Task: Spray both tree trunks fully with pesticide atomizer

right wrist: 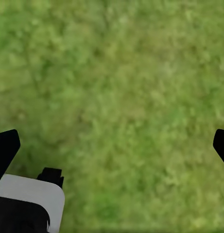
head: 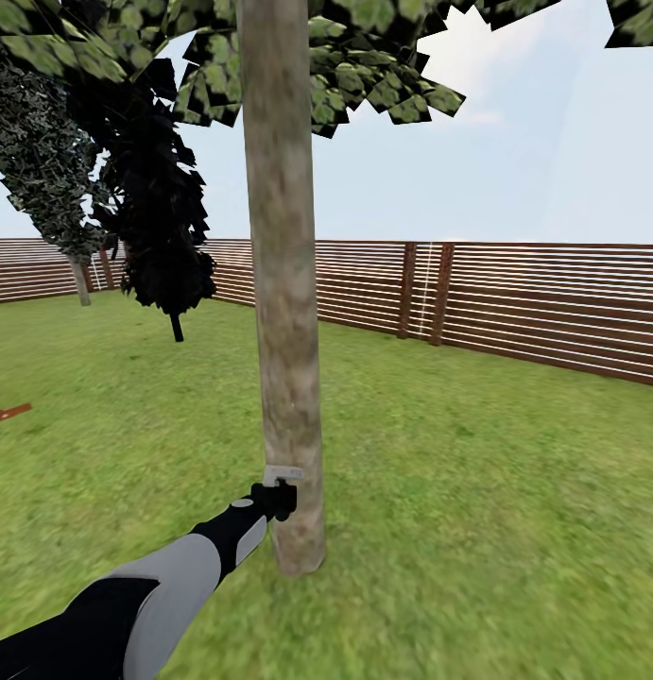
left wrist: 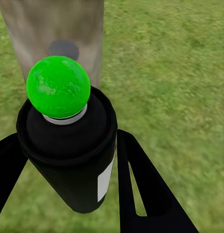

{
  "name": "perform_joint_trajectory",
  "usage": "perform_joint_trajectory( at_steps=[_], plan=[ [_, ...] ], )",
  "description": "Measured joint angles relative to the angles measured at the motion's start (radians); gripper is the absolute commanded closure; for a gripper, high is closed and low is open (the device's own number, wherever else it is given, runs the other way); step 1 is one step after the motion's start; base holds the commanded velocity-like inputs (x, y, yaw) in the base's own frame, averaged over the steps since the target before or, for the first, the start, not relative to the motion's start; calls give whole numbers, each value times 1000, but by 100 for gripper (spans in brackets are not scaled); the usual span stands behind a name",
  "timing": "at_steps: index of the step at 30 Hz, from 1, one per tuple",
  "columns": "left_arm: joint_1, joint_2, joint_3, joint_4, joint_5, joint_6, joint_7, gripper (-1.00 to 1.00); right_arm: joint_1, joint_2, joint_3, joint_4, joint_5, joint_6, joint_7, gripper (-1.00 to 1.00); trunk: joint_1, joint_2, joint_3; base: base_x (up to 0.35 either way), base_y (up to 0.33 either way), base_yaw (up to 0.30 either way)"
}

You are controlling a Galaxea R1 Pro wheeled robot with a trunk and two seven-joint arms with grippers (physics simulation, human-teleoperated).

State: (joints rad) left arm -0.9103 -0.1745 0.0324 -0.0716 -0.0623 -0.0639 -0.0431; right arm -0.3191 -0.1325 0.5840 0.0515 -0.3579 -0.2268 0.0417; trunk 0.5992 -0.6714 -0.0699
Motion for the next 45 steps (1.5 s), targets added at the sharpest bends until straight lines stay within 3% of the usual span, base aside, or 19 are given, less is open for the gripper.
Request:
perform_joint_trajectory(
  at_steps=[4,8,15,21,23,26,27,29,35,36,43,45],
  plan=[
    [0,0,0,0,0,0,-1,100,0,1,0,-2,-1,-2,0,-100,0,0,0,-92,0,0],
    [0,0,0,1,0,0,-1,100,0,18,-2,-1,-3,-4,-1,-100,0,0,0,-93,0,0],
    [0,0,-1,-1,0,0,-1,100,0,12,-5,0,-2,-3,-5,-100,0,0,0,-62,0,0],
    [-1,0,-10,-53,0,15,-7,100,0,-7,-5,1,-5,-4,-92,-100,0,0,0,-3,0,0],
    [-1,0,-10,-145,1,94,-7,100,0,-15,-6,1,-5,-4,-102,-100,0,0,0,0,0,0],
    [-1,0,-2,-377,-1,320,-5,100,0,-38,-7,1,-6,-4,-109,-100,0,0,0,0,0,0],
    [-1,0,-1,-417,0,358,-5,100,0,-42,-7,1,-6,-4,-109,-100,0,0,0,0,0,0],
    [-1,1,0,-465,0,402,-5,100,0,-49,-7,1,-6,-4,-110,-100,0,0,0,-72,0,0],
    [-1,1,-1,-530,-1,428,-5,100,0,-52,-6,1,-6,-4,-111,-100,0,0,0,-164,15,0],
    [0,1,-1,-583,0,459,-5,100,0,-52,-6,1,-6,-5,-110,-100,0,0,0,-39,7,0],
    [0,1,-10,-943,0,858,-5,100,0,-52,-6,1,-6,-6,-111,-100,0,0,0,-9,2,0],
    [-1,1,-11,-983,1,900,-4,100,0,-52,-5,1,-6,-6,-111,-100,0,0,0,0,0,0]
  ],
)
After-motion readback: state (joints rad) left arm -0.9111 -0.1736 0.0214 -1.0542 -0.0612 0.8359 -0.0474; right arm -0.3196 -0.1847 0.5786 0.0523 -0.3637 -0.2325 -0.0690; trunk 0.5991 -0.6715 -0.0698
